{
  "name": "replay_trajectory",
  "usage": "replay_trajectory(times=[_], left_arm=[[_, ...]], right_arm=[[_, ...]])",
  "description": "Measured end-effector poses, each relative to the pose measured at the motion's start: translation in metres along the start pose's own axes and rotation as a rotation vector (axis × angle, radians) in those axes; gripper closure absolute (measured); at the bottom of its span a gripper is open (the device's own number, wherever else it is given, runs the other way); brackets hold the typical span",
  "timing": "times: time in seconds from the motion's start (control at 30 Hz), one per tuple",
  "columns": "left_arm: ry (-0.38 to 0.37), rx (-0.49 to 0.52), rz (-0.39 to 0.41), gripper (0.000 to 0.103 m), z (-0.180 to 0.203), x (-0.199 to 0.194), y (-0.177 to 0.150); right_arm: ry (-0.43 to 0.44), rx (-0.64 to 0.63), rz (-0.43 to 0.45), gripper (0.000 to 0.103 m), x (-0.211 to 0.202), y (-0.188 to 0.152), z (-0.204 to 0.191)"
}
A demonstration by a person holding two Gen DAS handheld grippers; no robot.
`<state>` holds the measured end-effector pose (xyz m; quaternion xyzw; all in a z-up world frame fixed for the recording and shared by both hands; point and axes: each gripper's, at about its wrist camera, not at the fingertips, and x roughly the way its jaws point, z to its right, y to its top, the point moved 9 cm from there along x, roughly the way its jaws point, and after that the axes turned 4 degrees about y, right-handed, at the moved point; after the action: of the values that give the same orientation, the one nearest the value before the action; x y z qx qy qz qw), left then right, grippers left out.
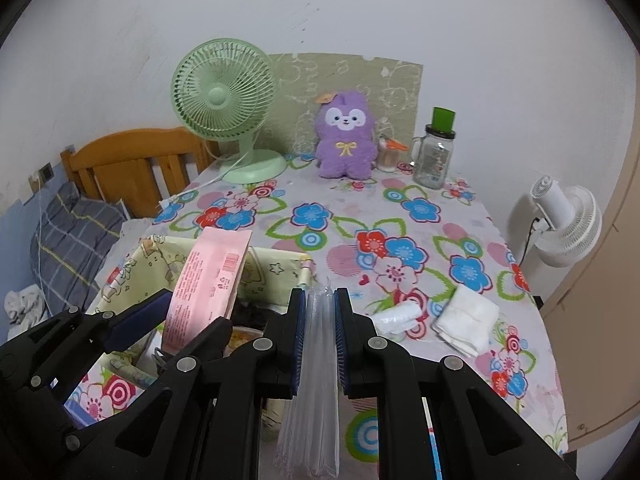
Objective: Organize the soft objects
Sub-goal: 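Lift both held items and carry them toward the fabric box, then lower the pink packet and tube pack into the box and open both tools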
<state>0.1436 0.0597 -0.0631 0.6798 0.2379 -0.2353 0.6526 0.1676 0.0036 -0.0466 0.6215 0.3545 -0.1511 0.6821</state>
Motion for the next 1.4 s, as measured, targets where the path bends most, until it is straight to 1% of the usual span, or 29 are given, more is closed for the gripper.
replay_trajectory(times=[0.17, 0.43, 0.57, 0.73, 0.97, 1.0, 1.07, 1.1, 1.13, 1.17, 1.23, 1.3, 1.33, 1.4], left_arm=[[0.010, -0.020, -0.016, 0.065, -0.015, 0.009, 0.000], [0.027, -0.033, -0.033, 0.065, -0.035, 0.020, -0.001], [0.036, -0.048, -0.055, 0.065, -0.045, 0.029, -0.006], [0.046, -0.050, -0.082, 0.065, -0.053, 0.039, -0.012], [0.059, -0.057, -0.099, 0.065, -0.065, 0.049, -0.015], [0.061, -0.057, -0.103, 0.064, -0.066, 0.050, -0.016], [0.061, -0.054, -0.114, 0.060, -0.068, 0.053, -0.018], [0.063, -0.053, -0.118, 0.052, -0.068, 0.054, -0.019], [0.062, -0.052, -0.122, 0.041, -0.068, 0.055, -0.020], [0.058, -0.051, -0.127, 0.037, -0.067, 0.056, -0.021], [0.055, -0.051, -0.126, 0.032, -0.066, 0.056, -0.023], [0.047, -0.052, -0.127, 0.025, -0.064, 0.055, -0.024], [0.045, -0.052, -0.128, 0.023, -0.063, 0.055, -0.023], [0.051, -0.050, -0.126, 0.020, -0.062, 0.054, -0.024]], right_arm=[[0.001, -0.021, -0.012, 0.086, 0.010, 0.004, -0.012], [0.030, -0.033, -0.027, 0.086, 0.026, 0.012, -0.029], [0.046, -0.042, -0.043, 0.086, 0.036, 0.013, -0.037], [0.054, -0.045, -0.057, 0.086, 0.048, 0.013, -0.044], [0.074, -0.044, -0.074, 0.086, 0.063, 0.014, -0.053], [0.078, -0.042, -0.079, 0.086, 0.065, 0.013, -0.053], [0.078, -0.036, -0.088, 0.085, 0.068, 0.011, -0.054], [0.077, -0.034, -0.099, 0.083, 0.070, 0.010, -0.053], [0.078, -0.034, -0.110, 0.078, 0.072, 0.008, -0.053], [0.077, -0.036, -0.120, 0.072, 0.074, 0.007, -0.053], [0.063, -0.039, -0.128, 0.040, 0.076, 0.004, -0.051], [0.044, -0.042, -0.101, 0.031, 0.072, 0.004, -0.048], [0.032, -0.049, -0.082, 0.027, 0.069, 0.006, -0.047], [0.015, -0.067, -0.078, 0.022, 0.067, 0.005, -0.045]])
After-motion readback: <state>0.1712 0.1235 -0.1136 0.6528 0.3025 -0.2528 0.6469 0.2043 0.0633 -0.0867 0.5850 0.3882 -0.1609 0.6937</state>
